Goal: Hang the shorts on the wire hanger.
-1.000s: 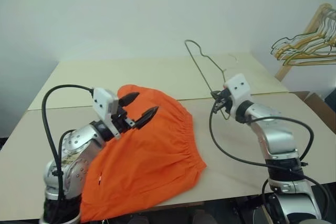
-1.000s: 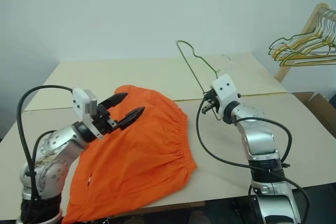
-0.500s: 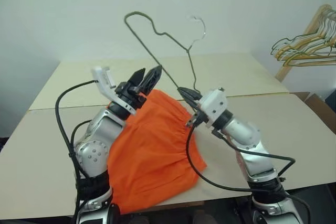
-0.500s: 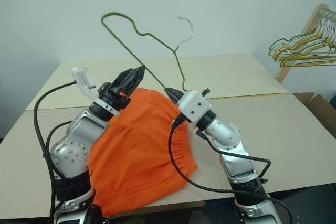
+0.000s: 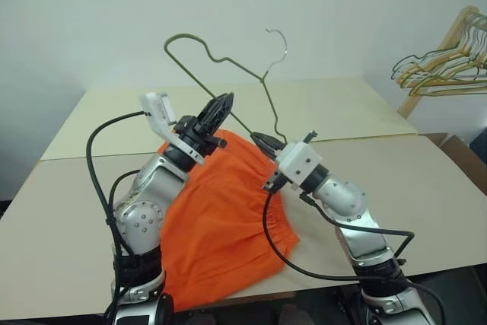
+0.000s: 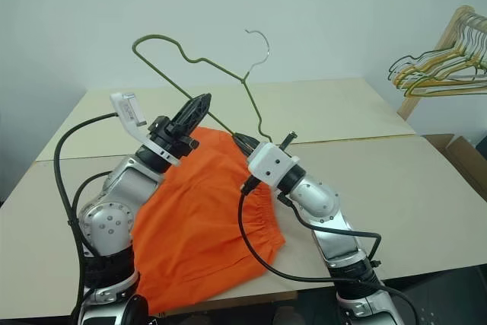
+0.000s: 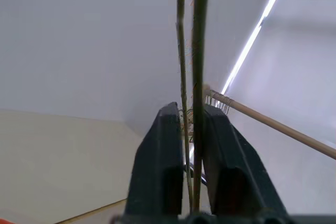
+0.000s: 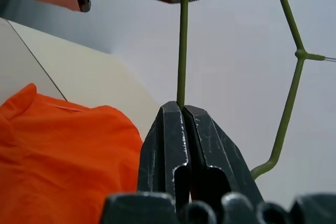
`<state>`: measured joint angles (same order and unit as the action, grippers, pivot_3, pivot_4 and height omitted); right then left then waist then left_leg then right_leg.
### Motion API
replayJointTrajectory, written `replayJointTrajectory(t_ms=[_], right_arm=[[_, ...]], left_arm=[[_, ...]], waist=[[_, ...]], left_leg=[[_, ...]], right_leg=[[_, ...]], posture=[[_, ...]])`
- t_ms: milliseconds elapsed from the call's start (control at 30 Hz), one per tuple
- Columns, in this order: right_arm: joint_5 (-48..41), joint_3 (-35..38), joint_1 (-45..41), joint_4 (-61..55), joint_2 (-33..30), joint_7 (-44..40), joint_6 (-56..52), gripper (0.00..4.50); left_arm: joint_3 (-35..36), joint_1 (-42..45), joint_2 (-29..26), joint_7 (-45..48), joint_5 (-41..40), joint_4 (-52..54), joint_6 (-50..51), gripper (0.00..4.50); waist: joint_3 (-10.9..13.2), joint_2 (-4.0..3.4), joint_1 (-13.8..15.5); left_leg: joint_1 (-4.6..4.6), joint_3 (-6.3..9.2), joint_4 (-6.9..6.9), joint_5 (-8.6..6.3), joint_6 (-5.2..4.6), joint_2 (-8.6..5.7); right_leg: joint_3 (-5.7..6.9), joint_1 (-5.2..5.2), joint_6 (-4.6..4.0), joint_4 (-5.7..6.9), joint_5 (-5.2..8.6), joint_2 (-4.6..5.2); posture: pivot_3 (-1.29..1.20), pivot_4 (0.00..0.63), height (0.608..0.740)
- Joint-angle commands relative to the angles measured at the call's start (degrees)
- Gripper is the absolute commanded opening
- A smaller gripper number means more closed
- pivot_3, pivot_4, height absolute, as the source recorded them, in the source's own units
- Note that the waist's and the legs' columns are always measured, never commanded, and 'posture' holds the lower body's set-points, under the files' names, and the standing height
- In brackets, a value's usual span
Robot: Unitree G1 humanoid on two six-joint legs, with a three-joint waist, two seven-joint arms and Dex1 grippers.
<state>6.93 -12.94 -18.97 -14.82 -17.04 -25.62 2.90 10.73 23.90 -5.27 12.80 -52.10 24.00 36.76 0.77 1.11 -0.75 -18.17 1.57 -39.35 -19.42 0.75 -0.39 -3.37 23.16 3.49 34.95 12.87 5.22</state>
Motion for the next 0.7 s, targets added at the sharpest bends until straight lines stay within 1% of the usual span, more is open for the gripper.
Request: replayJointTrajectory(t_ms=[33,67,100,133,200,267,333,367,400,500,567,667,700], right_arm=[[0.5,0.3,-0.8,-0.9,0.0,0.6,2.4,0.0],[1.1,0.2,-0.9,-0.7,-0.2,0.8,2.9,0.0],[0.7,0.1,-1.0,-0.8,-0.5,-0.1,2.2,0.25],[-0.5,0.0,-1.2,-1.0,-0.8,-1.6,1.1,0.53],[-0.2,0.1,-1.1,-1.2,-1.0,-1.7,1.7,1.11],[-0.3,0.6,-1.0,-1.5,-1.0,-1.7,2.0,1.78],[-1.6,1.9,-1.0,-1.9,-1.2,-2.0,1.4,2.45],[-3.6,2.9,-1.0,-2.3,-1.3,-2.8,-0.1,2.84],[-7.6,4.3,-0.9,-3.4,-1.9,-4.9,-2.9,3.19],[-25.2,9.2,-1.0,-7.9,-6.0,-13.6,-18.7,4.28],[-33.3,12.6,-2.0,-8.8,-9.6,-17.0,-26.4,4.28],[-48.6,16.3,-5.8,-5.1,-19.0,-26.9,-44.1,4.28],[-51.2,16.1,-6.9,-3.3,-21.8,-30.3,-47.8,4.28]], left_arm=[[0.6,0.9,-0.3,-0.7,0.3,0.8,-2.3,0.02],[0.2,0.7,-0.4,-0.3,0.7,1.0,-2.6,0.02],[-0.1,0.5,-0.6,-0.1,0.8,1.2,-2.8,0.01],[-0.3,0.4,-0.8,0.1,1.0,1.5,-2.9,0.0],[-0.8,0.2,-1.3,0.5,2.6,1.8,-4.0,0.0],[-0.4,0.2,-1.6,1.0,3.0,1.8,-5.3,0.0],[0.3,0.1,-3.2,2.4,4.0,1.5,-6.7,0.0],[0.8,0.1,-4.2,3.0,4.2,1.3,-7.1,0.0],[1.5,0.0,-5.4,4.3,3.8,1.2,-7.5,0.0],[4.8,-0.5,-9.8,9.9,-0.1,0.8,-7.6,0.0],[6.4,-1.3,-13.0,15.2,-2.1,1.0,-8.0,0.0],[9.4,-2.4,-18.5,23.8,-7.5,0.6,-6.6,0.0],[10.6,-2.5,-19.8,26.1,-10.3,0.1,-5.8,0.0]], waist=[[0.0,0.0,0.0],[0.0,0.0,0.0],[0.0,0.0,0.0],[0.0,0.0,0.0],[0.0,0.0,0.0],[0.0,0.0,-0.1],[0.0,0.0,-0.1],[0.0,0.0,-0.1],[0.0,0.0,-0.1],[0.0,0.0,0.0],[0.0,0.0,0.0],[0.0,-0.01,0.0],[0.1,-0.01,-0.1]], left_leg=[[0.0,0.0,0.0,0.0,0.0,0.0],[0.0,0.0,0.0,0.0,0.0,0.0],[0.0,0.0,0.0,0.0,0.0,0.0],[0.0,-0.01,0.0,0.0,0.0,0.0],[0.01,-0.01,0.0,0.0,0.0,0.0],[0.01,-0.01,0.0,0.0,0.0,0.0],[0.02,-0.01,0.0,0.0,0.0,0.0],[0.02,-0.01,0.0,0.0,0.0,0.0],[0.02,-0.02,0.0,0.0,0.0,0.0],[0.01,0.0,0.0,-0.01,-0.03,0.0],[0.01,0.02,0.0,-0.11,-0.2,0.02],[0.02,0.01,-0.01,-0.25,-0.47,0.03],[0.03,0.0,-0.04,-0.27,-0.52,0.03]], right_leg=[[0.0,0.0,0.0,0.0,0.0,0.01],[0.0,0.0,0.0,0.0,0.0,0.0],[0.0,0.0,0.0,0.0,0.0,0.0],[0.0,0.0,0.0,0.0,0.0,0.01],[-0.01,-0.01,0.0,-0.01,0.0,0.0],[-0.01,-0.01,0.0,-0.01,0.0,-0.01],[-0.01,-0.01,0.0,0.0,0.0,-0.01],[-0.01,-0.01,0.0,-0.01,0.0,0.0],[-0.01,-0.01,0.0,-0.01,0.0,0.0],[0.0,-0.01,0.0,0.0,0.0,-0.01],[0.0,-0.01,0.0,0.0,0.0,0.0],[0.03,-0.03,-0.01,-0.02,0.01,-0.01],[0.03,-0.03,-0.02,-0.02,0.01,-0.01]], posture=[[0.04,0.0,0.74],[0.04,0.0,0.74],[0.04,0.0,0.74],[0.04,0.0,0.74],[0.04,0.0,0.74],[0.04,0.0,0.74],[0.04,0.0,0.74],[0.04,0.0,0.74],[0.04,0.0,0.74],[0.04,0.0,0.74],[0.04,0.0,0.74],[0.04,0.0,0.74],[0.03,0.0,0.74]])
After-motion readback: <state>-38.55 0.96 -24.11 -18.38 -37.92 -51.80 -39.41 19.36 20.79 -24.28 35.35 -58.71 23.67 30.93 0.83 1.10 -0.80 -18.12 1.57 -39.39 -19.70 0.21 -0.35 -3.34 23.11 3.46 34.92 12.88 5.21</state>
